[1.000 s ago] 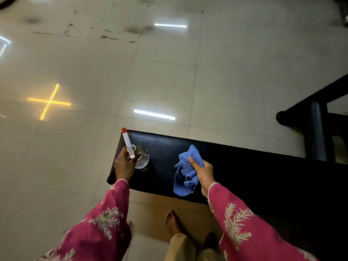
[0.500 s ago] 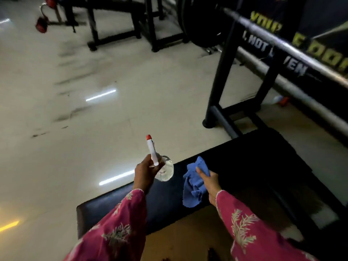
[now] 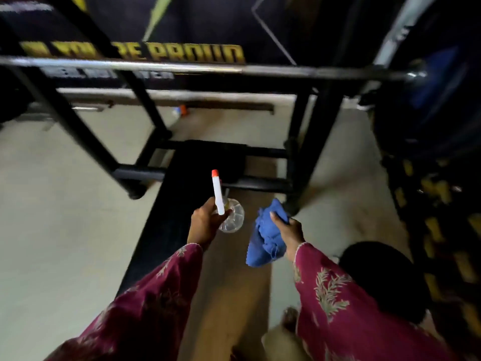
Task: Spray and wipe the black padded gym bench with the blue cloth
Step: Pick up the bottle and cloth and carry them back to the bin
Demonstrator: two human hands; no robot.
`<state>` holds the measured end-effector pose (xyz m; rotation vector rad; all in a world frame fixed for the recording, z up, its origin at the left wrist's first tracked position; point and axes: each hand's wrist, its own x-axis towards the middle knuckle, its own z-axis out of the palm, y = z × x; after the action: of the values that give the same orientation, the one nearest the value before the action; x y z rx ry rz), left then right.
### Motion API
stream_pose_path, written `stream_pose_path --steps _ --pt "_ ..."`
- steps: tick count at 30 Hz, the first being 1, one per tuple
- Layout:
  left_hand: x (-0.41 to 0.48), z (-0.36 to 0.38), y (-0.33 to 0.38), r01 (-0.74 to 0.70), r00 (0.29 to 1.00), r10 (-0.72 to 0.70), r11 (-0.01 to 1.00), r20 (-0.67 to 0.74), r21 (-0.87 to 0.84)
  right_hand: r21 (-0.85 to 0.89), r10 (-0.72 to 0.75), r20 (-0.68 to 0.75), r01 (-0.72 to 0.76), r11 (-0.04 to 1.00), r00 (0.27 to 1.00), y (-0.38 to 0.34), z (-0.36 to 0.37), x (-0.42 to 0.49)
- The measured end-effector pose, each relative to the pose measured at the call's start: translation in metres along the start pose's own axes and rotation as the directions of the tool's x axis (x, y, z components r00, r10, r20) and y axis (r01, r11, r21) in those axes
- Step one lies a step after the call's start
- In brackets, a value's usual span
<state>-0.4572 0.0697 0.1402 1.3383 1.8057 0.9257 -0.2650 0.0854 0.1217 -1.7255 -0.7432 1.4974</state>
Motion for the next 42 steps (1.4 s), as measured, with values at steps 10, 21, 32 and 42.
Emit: stream_pose_path --steps 10,21,32,42 --pt "-0.059 0.231 0.085 -0.190 0.881 0.135 0.979 0.454 0.079 0.170 0.124 -0.376 -0.063 0.983 0.918 0.074 -0.234 -0.026" --pt "-0.087 0.432 0.095 -0.156 0.859 0.079 0.981 0.506 0.113 0.252 0.260 -0.383 -0.171 0.952 0.886 0.161 -0.403 0.020" --pt "-0.067 0.505 0.053 -0.168 0.870 0.091 0.979 0.484 0.117 0.339 0.360 -0.318 -0.250 0.907 0.877 0.226 -0.425 0.096" --pt "-0.058 0.506 0.029 -0.200 0.859 0.149 0.978 0.490 0.053 0.262 0.297 -0.371 -0.207 0.943 0.880 0.243 -0.418 0.151"
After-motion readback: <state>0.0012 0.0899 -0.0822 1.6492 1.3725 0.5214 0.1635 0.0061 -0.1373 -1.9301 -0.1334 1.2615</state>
